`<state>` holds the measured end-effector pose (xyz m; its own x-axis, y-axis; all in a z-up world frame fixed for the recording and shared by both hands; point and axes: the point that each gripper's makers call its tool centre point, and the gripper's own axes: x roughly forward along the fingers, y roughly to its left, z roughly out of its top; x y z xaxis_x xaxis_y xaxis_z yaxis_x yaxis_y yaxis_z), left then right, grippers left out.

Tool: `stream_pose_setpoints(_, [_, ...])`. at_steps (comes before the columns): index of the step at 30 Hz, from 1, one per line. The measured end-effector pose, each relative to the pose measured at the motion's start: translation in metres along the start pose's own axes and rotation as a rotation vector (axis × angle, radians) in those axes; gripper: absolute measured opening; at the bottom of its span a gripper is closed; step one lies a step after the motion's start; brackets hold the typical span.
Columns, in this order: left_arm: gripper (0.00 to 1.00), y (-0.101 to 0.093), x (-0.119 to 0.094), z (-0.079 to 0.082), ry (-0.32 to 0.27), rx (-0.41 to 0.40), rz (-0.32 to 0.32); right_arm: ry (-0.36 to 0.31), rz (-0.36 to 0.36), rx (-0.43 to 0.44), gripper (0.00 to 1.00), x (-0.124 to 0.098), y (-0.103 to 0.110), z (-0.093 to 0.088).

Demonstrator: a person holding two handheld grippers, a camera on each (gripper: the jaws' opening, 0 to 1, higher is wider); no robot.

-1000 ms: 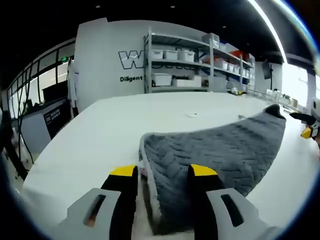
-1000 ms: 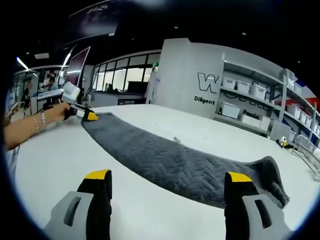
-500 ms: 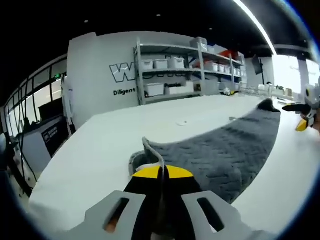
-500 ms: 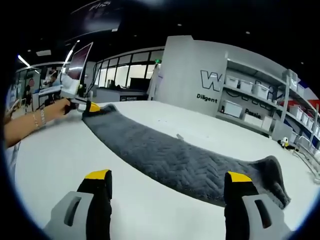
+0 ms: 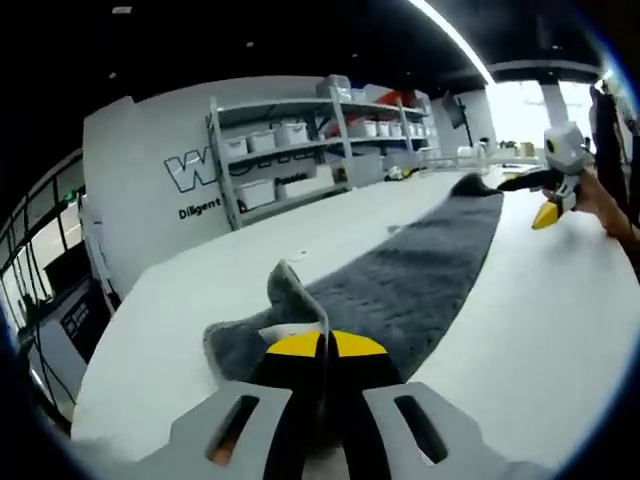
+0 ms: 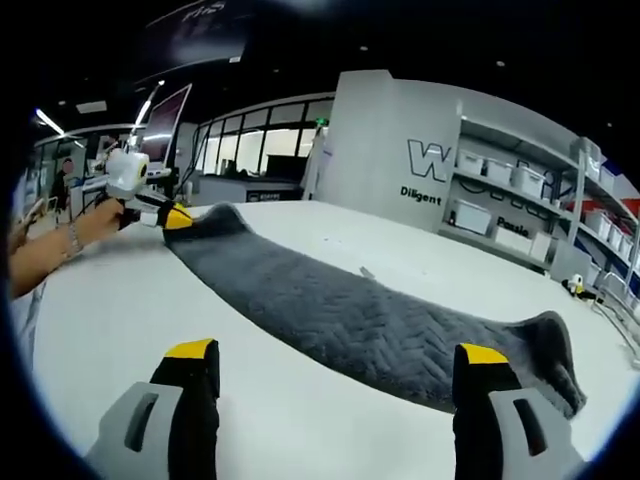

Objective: Open the folded towel by lifting each exposed corner and separating the folded layers until the towel lies flat within the target outline without major curled edges

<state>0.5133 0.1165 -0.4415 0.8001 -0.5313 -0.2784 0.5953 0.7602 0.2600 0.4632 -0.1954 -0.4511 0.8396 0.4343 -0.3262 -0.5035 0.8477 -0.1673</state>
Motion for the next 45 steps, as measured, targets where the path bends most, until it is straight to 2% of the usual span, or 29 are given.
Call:
stream_pose_setpoints(3, [0.02, -0.014, -0.003, 0.001, -0.001, 0.077, -0.062, 0.003, 0.004, 0.002, 0.99, 0.0, 0.0, -0.001])
stream_pose_setpoints(6, [0.02, -0.037, -0.007, -0.012, 0.052, 0.163, -0.155, 0.001, 0.017, 0.002, 0.99, 0.001, 0.003, 0.0])
stream_pose_setpoints(10, [0.02, -0.048, -0.013, -0.026, 0.096, 0.245, -0.175, 0.012, 0.032, 0.005, 0.99, 0.002, 0.006, -0.003])
stream_pose_setpoints(15, [0.03, -0.038, -0.013, -0.029, 0.105, 0.225, -0.142, 0.017, 0.03, 0.006, 0.99, 0.003, 0.006, -0.004])
stream_pose_setpoints(22, [0.29, -0.043, -0.009, -0.029, 0.122, 0.257, -0.122, 0.027, 0.029, 0.006, 0.99, 0.004, 0.005, -0.007])
stream_pose_setpoints(24, [0.32, -0.044, -0.008, -0.023, 0.106, 0.252, -0.112, 0.03, 0.031, 0.006, 0.99, 0.004, 0.006, -0.007])
stream_pose_setpoints(25, [0.33, -0.049, -0.008, -0.015, 0.068, 0.222, -0.125, 0.032, 0.033, 0.005, 0.99, 0.004, 0.006, -0.007])
stream_pose_setpoints(28, [0.33, -0.053, -0.007, 0.003, 0.002, 0.179, -0.132, 0.035, 0.033, -0.006, 0.99, 0.004, 0.008, -0.008])
stream_pose_setpoints(33, [0.34, -0.05, 0.007, 0.017, -0.002, 0.164, -0.104, 0.04, 0.042, -0.015, 0.99, 0.005, 0.011, -0.009])
stream_pose_setpoints(37, [0.29, -0.057, 0.02, 0.018, 0.024, 0.18, -0.13, 0.036, 0.04, -0.013, 0.99, 0.003, 0.01, -0.008])
stream_pose_setpoints(41, [0.29, -0.065, 0.035, 0.009, 0.086, 0.192, -0.138, 0.02, 0.039, 0.001, 0.99, 0.0, 0.008, -0.004])
stream_pose_setpoints(45, [0.18, -0.073, 0.044, 0.006, 0.086, 0.182, -0.165, 0.009, 0.036, 0.015, 0.99, -0.002, 0.006, -0.002])
